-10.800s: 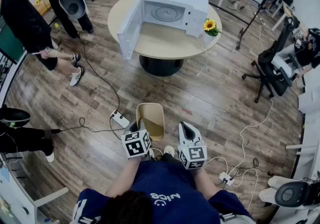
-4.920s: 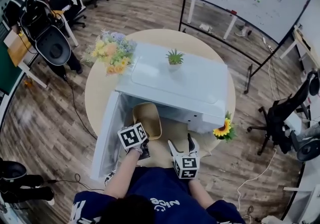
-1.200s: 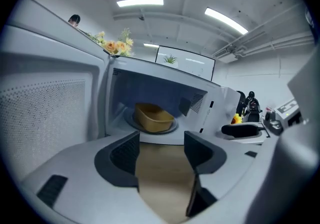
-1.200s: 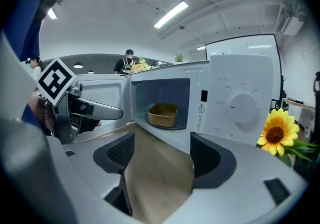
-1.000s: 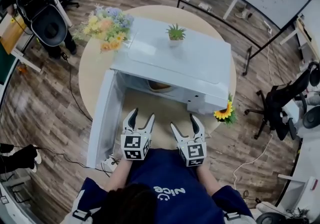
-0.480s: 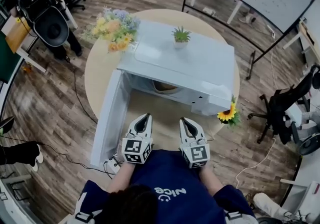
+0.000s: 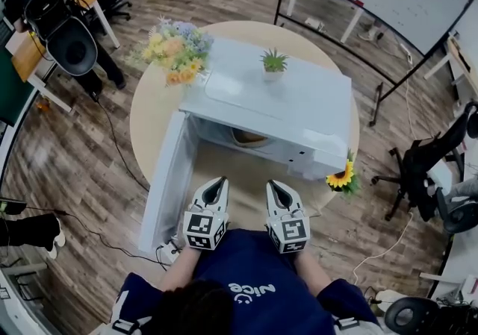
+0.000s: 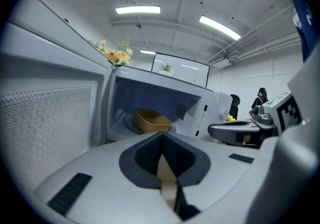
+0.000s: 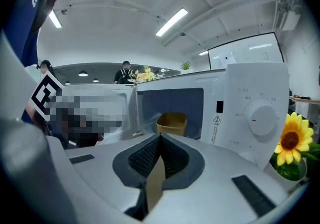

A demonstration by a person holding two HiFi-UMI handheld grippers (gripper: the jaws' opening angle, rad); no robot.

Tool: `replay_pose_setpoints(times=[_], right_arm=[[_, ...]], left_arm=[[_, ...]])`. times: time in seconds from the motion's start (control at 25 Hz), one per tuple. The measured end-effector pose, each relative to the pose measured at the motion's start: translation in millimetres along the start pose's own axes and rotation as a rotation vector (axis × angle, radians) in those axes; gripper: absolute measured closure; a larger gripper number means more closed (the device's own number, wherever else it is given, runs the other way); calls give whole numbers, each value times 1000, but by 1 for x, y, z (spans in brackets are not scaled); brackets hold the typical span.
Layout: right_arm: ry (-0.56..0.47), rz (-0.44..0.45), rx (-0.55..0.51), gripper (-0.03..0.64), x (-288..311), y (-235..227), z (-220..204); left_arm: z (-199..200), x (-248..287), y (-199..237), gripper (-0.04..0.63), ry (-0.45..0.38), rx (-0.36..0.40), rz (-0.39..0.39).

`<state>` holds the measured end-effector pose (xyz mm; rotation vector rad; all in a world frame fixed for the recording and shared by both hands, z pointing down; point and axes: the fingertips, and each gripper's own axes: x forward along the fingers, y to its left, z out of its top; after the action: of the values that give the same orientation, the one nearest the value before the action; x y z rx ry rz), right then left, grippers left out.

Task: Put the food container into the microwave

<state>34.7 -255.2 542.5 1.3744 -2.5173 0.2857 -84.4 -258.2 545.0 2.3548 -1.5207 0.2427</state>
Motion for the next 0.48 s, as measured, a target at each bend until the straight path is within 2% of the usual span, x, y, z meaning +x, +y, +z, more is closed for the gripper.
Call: replay_pose_setpoints(times=[0.16,0.48], right_arm=[[18,16,-18,607,6,3,-1],[31,18,-22,607,11,1,-3]], left_arm=[[-3,1,10,594,7,-32,28],[-1,8,5,594,13,-1,12]])
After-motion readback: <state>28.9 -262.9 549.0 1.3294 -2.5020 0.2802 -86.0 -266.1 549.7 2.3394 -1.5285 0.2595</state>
